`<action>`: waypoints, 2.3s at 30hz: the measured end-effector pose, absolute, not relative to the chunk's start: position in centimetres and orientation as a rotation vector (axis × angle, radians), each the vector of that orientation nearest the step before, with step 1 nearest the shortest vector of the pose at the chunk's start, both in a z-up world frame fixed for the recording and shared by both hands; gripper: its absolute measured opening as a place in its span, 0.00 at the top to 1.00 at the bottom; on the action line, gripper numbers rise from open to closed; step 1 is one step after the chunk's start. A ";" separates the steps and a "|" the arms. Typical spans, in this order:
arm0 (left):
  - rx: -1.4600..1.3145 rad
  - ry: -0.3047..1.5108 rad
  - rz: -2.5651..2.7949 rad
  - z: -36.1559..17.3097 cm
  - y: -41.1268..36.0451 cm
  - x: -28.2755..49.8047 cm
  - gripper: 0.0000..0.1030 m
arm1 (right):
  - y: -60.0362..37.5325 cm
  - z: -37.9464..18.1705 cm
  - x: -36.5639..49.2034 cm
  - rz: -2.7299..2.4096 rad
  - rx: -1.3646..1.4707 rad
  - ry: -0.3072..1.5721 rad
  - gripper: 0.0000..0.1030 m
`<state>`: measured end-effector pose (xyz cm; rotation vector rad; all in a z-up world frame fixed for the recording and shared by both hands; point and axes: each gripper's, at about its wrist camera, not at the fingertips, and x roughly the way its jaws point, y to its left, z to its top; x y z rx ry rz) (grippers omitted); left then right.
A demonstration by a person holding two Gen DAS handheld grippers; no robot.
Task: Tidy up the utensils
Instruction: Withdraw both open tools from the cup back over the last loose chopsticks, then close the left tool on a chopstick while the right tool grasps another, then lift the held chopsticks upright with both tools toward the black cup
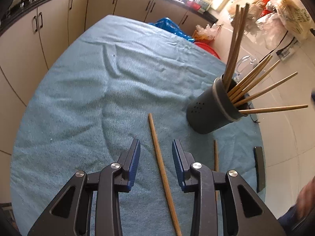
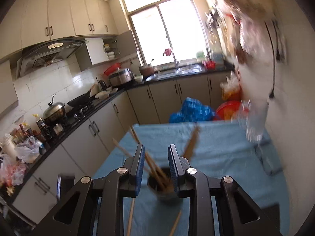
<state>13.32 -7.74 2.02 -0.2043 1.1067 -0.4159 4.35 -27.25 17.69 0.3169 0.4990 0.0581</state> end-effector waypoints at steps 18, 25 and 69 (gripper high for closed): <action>-0.043 1.210 -0.328 -2.1 -12.6 14.1 0.78 | -29.2 1.0 4.4 0.055 0.495 0.950 0.74; -0.024 1.207 -0.313 -2.5 -11.7 14.3 0.93 | -26.6 -0.4 7.0 0.058 0.419 1.035 0.74; 0.017 0.718 -0.387 11.2 -10.5 3.1 0.94 | -27.5 11.1 -4.1 0.080 0.442 0.511 0.93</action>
